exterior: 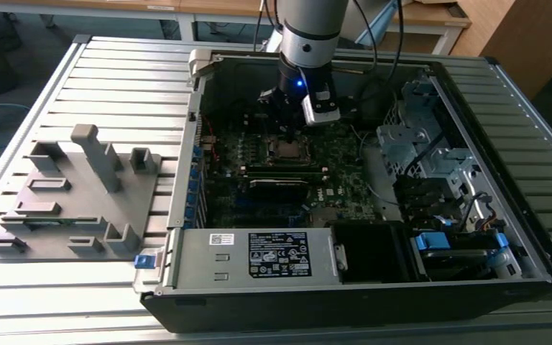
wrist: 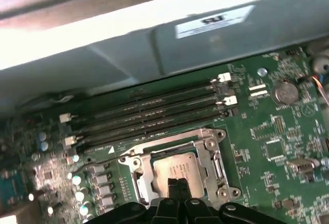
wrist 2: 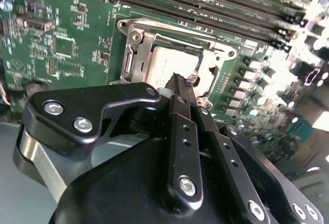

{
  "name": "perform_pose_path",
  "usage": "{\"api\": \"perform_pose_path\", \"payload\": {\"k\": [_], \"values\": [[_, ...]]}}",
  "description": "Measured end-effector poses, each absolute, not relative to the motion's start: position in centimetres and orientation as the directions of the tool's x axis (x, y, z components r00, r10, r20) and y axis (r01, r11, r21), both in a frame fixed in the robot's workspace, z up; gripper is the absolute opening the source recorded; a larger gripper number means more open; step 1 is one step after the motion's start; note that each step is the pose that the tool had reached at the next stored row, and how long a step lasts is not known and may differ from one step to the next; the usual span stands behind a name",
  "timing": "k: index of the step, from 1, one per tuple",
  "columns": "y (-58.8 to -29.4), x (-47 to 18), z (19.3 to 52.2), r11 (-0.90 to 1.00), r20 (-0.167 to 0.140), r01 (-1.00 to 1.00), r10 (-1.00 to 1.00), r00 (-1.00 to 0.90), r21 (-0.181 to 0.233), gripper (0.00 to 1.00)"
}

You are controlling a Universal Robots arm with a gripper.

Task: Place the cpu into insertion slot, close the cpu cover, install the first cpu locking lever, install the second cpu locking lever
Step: 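Close the cpu cover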

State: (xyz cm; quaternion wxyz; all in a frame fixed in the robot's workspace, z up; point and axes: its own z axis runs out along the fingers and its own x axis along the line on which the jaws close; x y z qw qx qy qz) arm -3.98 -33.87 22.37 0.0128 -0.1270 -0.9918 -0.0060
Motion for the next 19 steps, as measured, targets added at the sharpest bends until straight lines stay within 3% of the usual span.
{"api": "perform_pose_path", "payload": {"k": [9,19], "values": [[-33.88,-3.98,22.26,0.995,0.027,0.099,0.099,-0.995,0.009,0.1],[-33.87,-3.98,21.89,0.996,0.027,0.089,0.089,-0.996,0.009,0.1]]}}
